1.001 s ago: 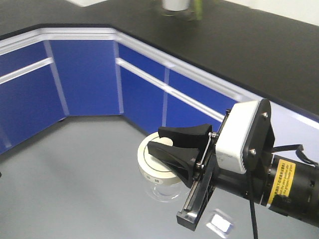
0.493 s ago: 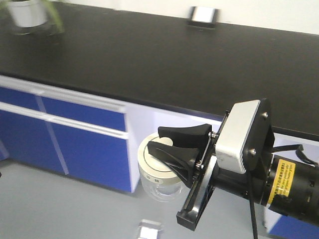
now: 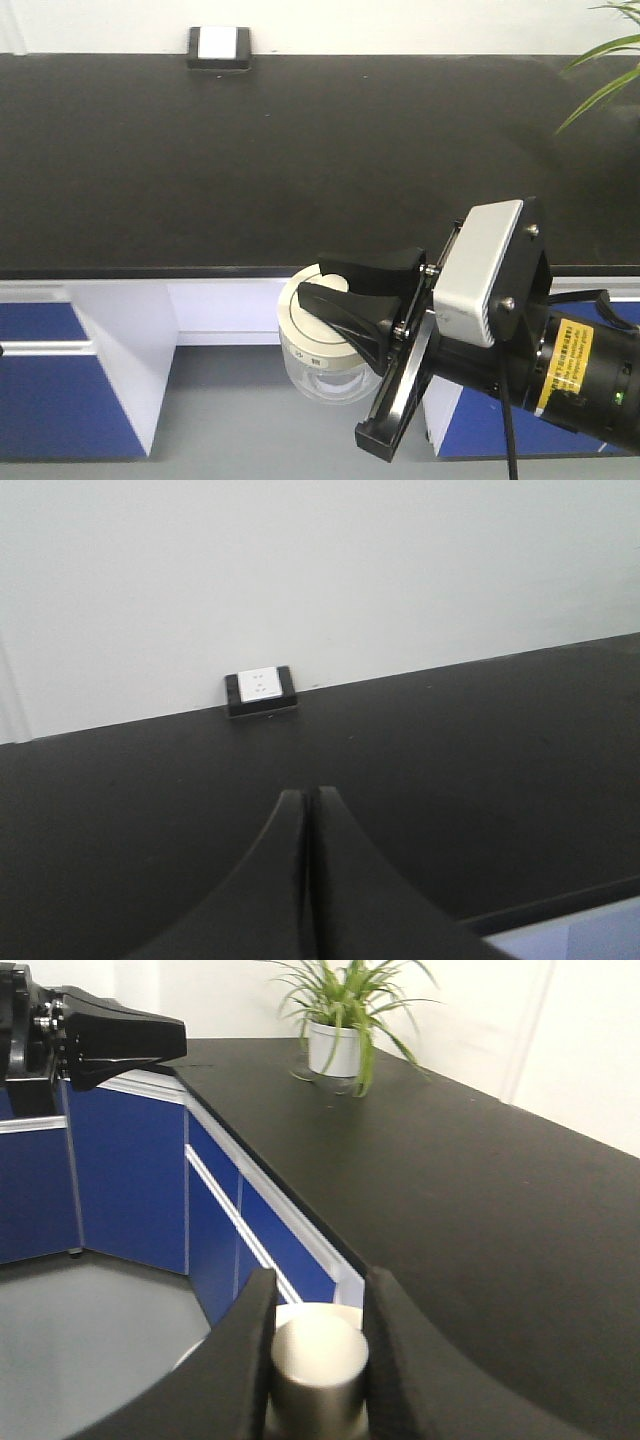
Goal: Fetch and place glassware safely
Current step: 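Carry the jar in the right gripper to the black bench, then hold the jar in the right gripper above the black bench top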
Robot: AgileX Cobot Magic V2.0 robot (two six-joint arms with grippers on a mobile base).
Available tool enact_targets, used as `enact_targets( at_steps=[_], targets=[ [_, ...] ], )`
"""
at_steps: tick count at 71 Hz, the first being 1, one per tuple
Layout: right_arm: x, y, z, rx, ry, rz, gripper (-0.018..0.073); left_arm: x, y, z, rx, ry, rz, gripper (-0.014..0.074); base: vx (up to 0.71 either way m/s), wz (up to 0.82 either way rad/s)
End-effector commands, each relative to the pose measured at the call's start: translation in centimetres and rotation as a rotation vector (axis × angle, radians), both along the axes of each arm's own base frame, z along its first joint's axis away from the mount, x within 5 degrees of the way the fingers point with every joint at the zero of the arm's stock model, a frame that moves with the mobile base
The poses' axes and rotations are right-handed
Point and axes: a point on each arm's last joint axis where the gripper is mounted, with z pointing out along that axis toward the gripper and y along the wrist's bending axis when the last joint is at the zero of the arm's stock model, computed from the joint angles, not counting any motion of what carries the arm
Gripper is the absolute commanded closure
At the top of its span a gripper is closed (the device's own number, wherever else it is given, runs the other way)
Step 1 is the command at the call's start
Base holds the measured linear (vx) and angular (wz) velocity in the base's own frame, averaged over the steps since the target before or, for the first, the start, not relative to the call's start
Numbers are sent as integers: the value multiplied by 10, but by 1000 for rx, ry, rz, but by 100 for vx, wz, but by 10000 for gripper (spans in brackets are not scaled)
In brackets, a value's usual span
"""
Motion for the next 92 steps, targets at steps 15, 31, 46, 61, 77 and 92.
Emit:
enact_targets(
  at_steps=[15, 31, 46, 61, 77, 92],
  targets=[
    [-4, 1, 20, 95, -47, 39, 559, 0, -2, 15, -29, -89, -23, 603, 18, -18],
    [-4, 1, 20, 95, -47, 39, 559, 0, -2, 15, -29, -89, -23, 603, 19, -2],
    [-4, 1, 20, 95, -47, 39, 559, 0, -2, 15, -29, -89, -23, 603, 21, 3],
    [-4, 1, 20, 95, -47, 39, 559, 0, -2, 15, -29, -89, -23, 603, 21, 7],
    [-4, 1, 20, 95, -47, 39, 559, 0, -2, 15, -29, -89, -23, 603, 18, 7],
    [-4, 1, 20, 95, -47, 39, 559, 0, -2, 15, -29, -89, -23, 603, 14, 0]
  ],
)
